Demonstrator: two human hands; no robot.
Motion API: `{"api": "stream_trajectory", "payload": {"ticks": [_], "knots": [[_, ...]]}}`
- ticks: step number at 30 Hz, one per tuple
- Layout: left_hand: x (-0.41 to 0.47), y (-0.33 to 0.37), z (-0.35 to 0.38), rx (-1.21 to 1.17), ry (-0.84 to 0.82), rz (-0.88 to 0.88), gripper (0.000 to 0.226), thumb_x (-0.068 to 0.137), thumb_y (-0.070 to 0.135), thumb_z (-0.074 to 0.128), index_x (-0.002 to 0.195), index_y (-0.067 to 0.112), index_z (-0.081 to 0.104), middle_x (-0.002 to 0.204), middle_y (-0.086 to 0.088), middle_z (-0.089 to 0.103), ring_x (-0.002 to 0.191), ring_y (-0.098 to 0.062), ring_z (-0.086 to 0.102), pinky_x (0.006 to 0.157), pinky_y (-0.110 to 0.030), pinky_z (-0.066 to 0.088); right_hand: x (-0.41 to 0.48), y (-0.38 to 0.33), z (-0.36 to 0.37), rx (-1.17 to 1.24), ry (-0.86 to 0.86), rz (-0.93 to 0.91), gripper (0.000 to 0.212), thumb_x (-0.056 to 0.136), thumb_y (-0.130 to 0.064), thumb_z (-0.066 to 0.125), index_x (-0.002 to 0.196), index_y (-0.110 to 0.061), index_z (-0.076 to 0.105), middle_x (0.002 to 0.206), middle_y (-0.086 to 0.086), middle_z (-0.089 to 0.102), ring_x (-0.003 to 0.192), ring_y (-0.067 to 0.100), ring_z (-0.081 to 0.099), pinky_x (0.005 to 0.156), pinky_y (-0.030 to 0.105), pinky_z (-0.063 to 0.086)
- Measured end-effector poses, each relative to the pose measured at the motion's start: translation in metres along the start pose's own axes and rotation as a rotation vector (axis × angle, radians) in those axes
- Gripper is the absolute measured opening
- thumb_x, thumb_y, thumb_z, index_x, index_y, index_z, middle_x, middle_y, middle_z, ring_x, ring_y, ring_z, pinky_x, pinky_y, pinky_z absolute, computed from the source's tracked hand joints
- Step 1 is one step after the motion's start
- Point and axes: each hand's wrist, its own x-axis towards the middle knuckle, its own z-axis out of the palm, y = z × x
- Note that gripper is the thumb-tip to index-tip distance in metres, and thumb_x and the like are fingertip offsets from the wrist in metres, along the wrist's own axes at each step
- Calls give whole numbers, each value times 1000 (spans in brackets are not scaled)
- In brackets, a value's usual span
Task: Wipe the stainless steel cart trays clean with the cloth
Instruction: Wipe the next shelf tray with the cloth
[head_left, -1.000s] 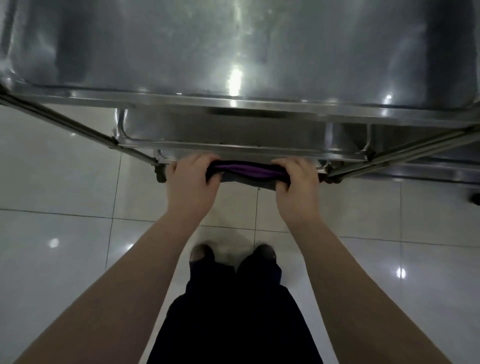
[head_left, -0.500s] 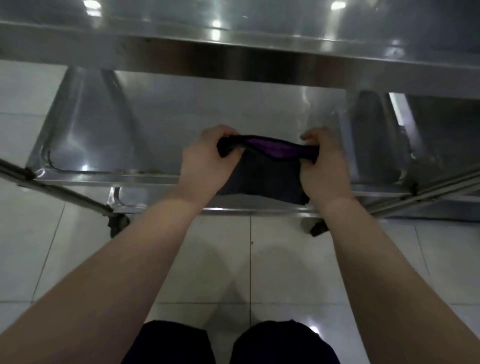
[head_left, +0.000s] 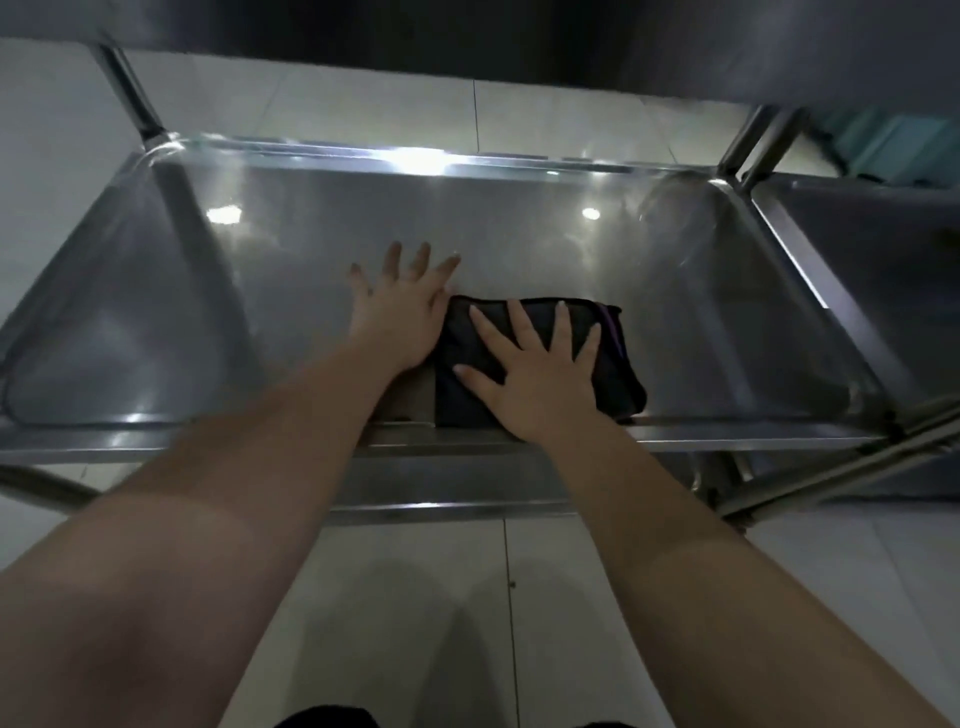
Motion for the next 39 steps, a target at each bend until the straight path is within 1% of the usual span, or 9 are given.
{"api": "stream_trajectory", "payload": {"ticks": [6, 12, 14, 16, 20, 23, 27, 32, 39], "knots": [[2, -3, 11, -56, -46, -20, 51, 103, 48, 6, 152, 45, -8, 165, 5, 0, 151, -27, -8, 118, -58, -4, 5, 23, 8, -39, 47, 17, 77, 68, -91, -5, 139, -64, -18, 162, -17, -15, 147, 37, -18, 107, 67, -18], [-1, -2, 9, -5, -94, 29, 56, 98, 62, 9, 152, 49, -2, 165, 7, -3, 151, -28, -8, 115, -61, -7, -17, 150, -16, -23, -16, 272, 84, 61, -94, -1, 139, -66, -14, 161, -20, -15, 149, 32, -14, 113, 66, -8], [0, 1, 9, 27, -108, 15, 58, 97, 65, 9, 152, 50, 0, 165, 6, -3, 151, -29, -6, 115, -62, -7, -19, 162, -20, -14, -41, 345, 87, 59, -93, -1, 139, -66, -15, 161, -20, -17, 148, 33, -15, 113, 66, -7], [1, 3, 10, 40, -111, -6, 58, 96, 66, 9, 152, 51, 1, 165, 6, -3, 151, -29, -4, 115, -62, -6, -13, 142, -17, -8, -38, 319, 85, 59, -94, -3, 139, -65, -17, 160, -18, -18, 147, 37, -16, 112, 68, -7], [0, 3, 8, 42, -105, -12, 57, 97, 65, 9, 152, 51, 0, 165, 6, -2, 151, -29, -3, 116, -62, -4, 3, 59, 5, -46, 23, 58, 78, 64, -94, -5, 135, -66, -23, 161, -17, -17, 146, 40, -19, 109, 69, -12], [-1, 4, 3, 45, -130, -16, 57, 98, 64, 8, 152, 50, 1, 165, 6, -1, 151, -29, -2, 116, -62, -4, 7, 34, 5, -48, 24, 15, 77, 66, -93, -3, 135, -66, -23, 161, -16, -17, 146, 39, -20, 109, 68, -14], [12, 13, -7, 62, -158, -23, 54, 101, 56, 9, 154, 46, 3, 165, 4, 0, 151, -29, -4, 114, -63, -7, 4, 39, 3, -56, 35, 13, 81, 66, -93, -5, 139, -63, -19, 162, -14, -15, 146, 39, -18, 110, 68, -13], [34, 56, -5, -105, -96, 0, 51, 105, 45, 15, 154, 44, 0, 165, 4, -6, 151, -26, -11, 117, -58, -8, 0, 52, 2, -38, 26, 3, 79, 71, -91, -1, 142, -61, -13, 162, -17, -12, 147, 35, -18, 110, 64, -17], [30, 67, 15, -5, -149, -4, 66, 91, 75, 6, 151, 52, -6, 165, 6, -8, 150, -31, -11, 113, -65, -8, -15, 171, -10, -24, 21, 145, 81, 62, -96, -2, 137, -68, -14, 161, -22, -12, 148, 32, -15, 113, 63, -11]]}}
